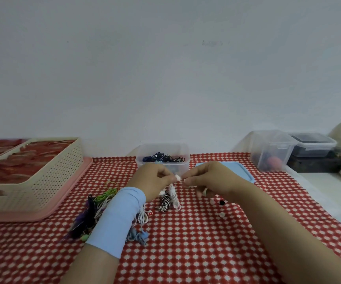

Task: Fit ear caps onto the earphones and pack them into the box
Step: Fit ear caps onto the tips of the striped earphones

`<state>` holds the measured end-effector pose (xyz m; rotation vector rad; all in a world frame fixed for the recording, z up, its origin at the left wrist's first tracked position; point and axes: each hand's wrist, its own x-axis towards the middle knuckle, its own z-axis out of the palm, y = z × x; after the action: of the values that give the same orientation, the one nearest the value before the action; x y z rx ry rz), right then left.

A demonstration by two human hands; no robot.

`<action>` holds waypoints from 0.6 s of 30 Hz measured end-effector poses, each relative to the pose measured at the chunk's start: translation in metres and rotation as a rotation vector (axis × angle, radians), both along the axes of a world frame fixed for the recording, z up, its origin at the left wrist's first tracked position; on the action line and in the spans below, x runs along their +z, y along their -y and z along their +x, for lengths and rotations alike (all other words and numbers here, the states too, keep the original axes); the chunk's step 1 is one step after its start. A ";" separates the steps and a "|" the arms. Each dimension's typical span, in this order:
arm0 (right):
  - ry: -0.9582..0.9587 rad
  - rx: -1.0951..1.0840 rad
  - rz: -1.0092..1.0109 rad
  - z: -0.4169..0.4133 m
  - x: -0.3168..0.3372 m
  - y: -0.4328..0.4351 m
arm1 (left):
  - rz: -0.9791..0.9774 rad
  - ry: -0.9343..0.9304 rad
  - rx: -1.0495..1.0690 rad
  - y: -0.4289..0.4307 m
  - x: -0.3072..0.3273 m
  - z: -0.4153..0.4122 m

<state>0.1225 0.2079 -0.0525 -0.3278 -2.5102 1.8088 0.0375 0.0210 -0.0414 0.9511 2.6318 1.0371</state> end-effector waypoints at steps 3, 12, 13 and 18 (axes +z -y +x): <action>-0.016 -0.024 -0.167 -0.002 0.001 -0.002 | 0.208 0.163 -0.005 -0.001 0.001 0.002; -0.040 0.025 -0.405 -0.005 0.002 -0.005 | 0.510 0.448 -0.047 -0.004 0.000 0.003; -0.039 0.031 -0.424 -0.004 0.002 -0.005 | 0.538 0.475 -0.052 -0.005 0.000 0.003; -0.027 0.102 -0.496 0.000 0.007 -0.004 | 0.578 0.545 -0.080 -0.006 0.001 0.007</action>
<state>0.1224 0.2121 -0.0454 -0.1831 -2.0611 2.4426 0.0441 0.0272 -0.0402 0.7081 1.8691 1.7829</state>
